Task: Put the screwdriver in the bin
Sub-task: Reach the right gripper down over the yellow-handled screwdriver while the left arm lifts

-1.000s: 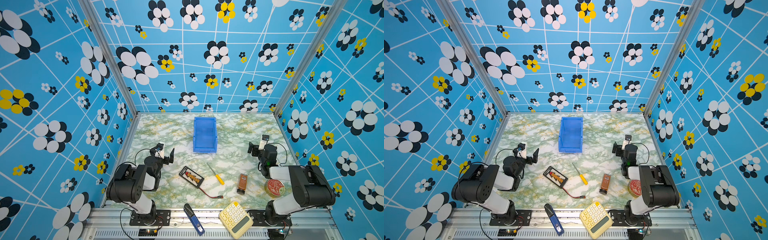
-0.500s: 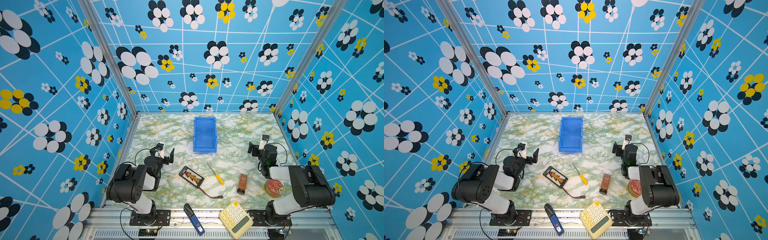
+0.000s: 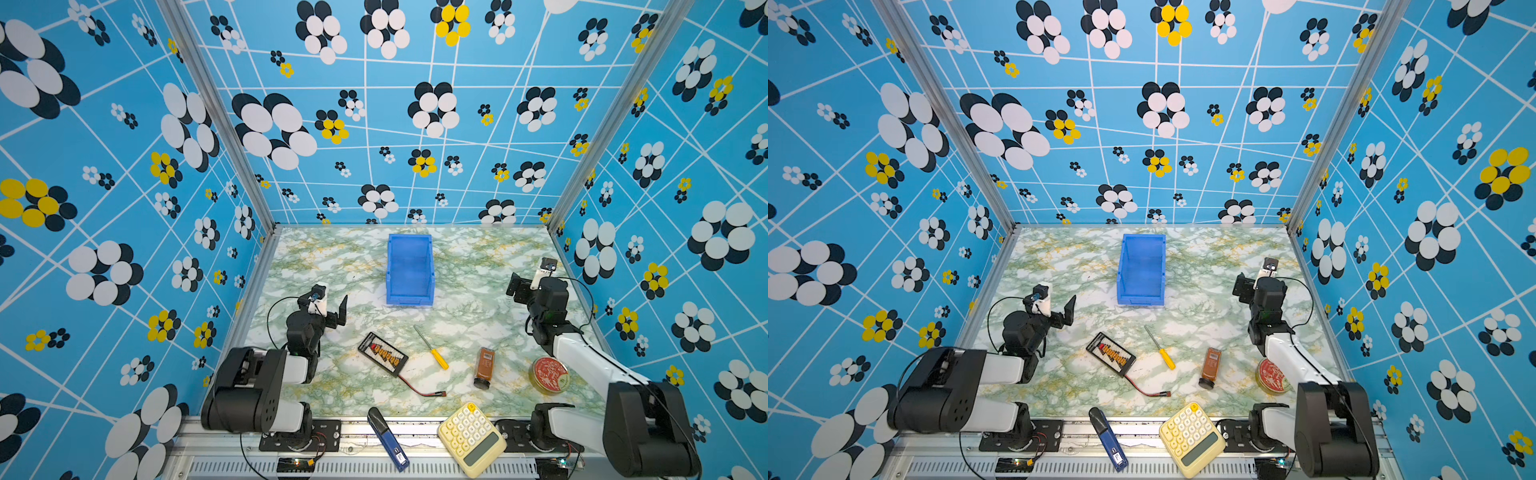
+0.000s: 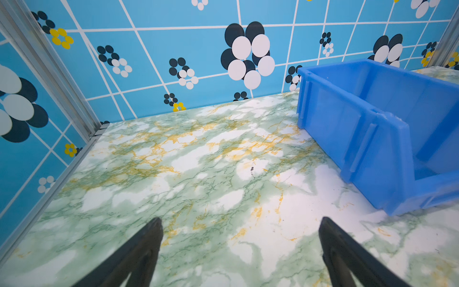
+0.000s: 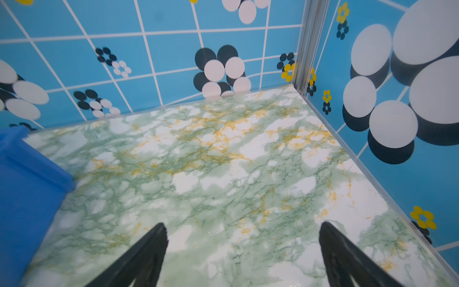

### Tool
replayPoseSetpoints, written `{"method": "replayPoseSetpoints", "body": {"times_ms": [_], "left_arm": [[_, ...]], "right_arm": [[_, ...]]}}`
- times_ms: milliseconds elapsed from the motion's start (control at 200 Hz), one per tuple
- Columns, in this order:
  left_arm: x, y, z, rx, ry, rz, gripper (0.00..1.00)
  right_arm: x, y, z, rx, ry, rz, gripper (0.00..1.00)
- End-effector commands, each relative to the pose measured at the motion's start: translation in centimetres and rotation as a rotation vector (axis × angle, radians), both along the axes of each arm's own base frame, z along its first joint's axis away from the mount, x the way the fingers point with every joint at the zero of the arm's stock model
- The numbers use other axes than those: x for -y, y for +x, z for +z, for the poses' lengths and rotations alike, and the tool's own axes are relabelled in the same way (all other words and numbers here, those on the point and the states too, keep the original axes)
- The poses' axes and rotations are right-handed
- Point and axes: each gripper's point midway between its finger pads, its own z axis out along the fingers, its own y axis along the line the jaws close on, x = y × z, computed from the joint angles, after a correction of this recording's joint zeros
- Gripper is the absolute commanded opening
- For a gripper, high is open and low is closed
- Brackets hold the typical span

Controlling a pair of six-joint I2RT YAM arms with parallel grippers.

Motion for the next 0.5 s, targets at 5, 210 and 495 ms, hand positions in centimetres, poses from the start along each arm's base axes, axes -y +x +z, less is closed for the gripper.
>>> {"method": "replayPoseSetpoints", "body": {"times_ms": [5,210,495], "left_arm": [[1.1,-0.1,0.2,-0.138,0.028,-0.055,0.99],[1.0,-1.3,0.2,-0.300,0.170,-0.094,0.99],[1.0,-5.2,4.9,-0.506,0.271,-0.161,0.99]], "right_arm": [[-1.6,-2.9,-0.7,-0.151,0.116,0.005,0.94],[-7.0,-7.4,0.2,-0.241,0.155,0.163,0.88],[-17.4,-13.9,-2.0,-0.473,0.204,0.565,0.80]]}}
